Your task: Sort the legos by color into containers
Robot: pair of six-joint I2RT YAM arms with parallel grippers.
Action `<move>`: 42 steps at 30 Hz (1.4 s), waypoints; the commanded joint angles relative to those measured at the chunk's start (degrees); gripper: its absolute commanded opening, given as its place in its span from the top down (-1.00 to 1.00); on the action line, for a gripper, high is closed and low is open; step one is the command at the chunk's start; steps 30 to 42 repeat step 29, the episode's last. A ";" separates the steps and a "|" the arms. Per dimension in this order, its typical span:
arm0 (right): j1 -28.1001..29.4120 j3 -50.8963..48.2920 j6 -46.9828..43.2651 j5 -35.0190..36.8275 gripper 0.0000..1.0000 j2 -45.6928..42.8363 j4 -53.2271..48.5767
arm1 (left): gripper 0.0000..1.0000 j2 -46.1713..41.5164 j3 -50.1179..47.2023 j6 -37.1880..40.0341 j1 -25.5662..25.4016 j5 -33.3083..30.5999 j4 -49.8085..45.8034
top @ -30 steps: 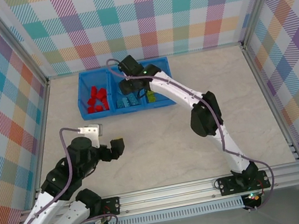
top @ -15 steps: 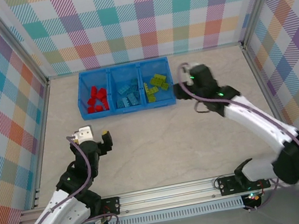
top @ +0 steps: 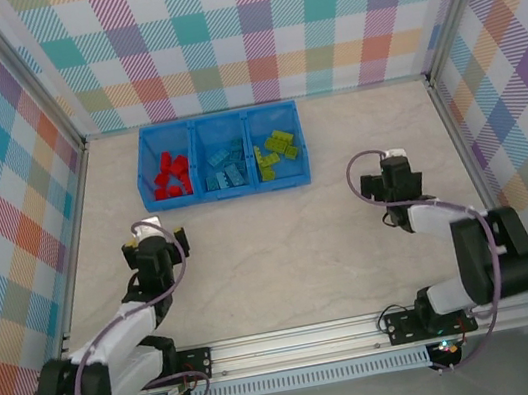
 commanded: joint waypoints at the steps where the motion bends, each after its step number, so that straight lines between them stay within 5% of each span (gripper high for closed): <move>1: -1.80 -0.59 -4.40 -2.94 -0.99 5.14 20.39 | -1.00 8.27 1.86 2.68 3.09 8.02 15.87; 4: -5.63 -3.88 -2.10 -12.61 -0.99 2.90 22.27 | -1.00 16.56 6.57 3.00 6.07 12.80 17.93; 6: -8.81 -9.33 -1.82 -21.22 -0.99 6.90 37.77 | -1.00 19.23 10.29 1.28 7.84 16.76 14.05; 7: -8.87 -8.84 -2.09 -21.73 -0.99 4.64 32.66 | -1.00 20.54 10.08 0.19 8.05 18.35 16.27; 10: -7.53 -7.20 -2.38 -18.06 -0.99 4.87 29.83 | -1.00 32.78 5.48 0.38 8.12 18.04 39.31; 11: -7.22 -7.69 -2.64 -17.60 -0.99 5.34 31.85 | -1.00 28.17 7.77 -0.51 8.25 18.34 25.67; 14: -7.17 -7.06 -3.08 -18.55 -0.99 5.11 30.18 | -1.00 30.04 11.86 0.37 8.32 20.70 21.61; 42: -7.17 -8.72 -2.93 -17.92 -0.99 4.29 31.88 | -1.00 30.30 11.70 0.11 8.43 19.89 22.17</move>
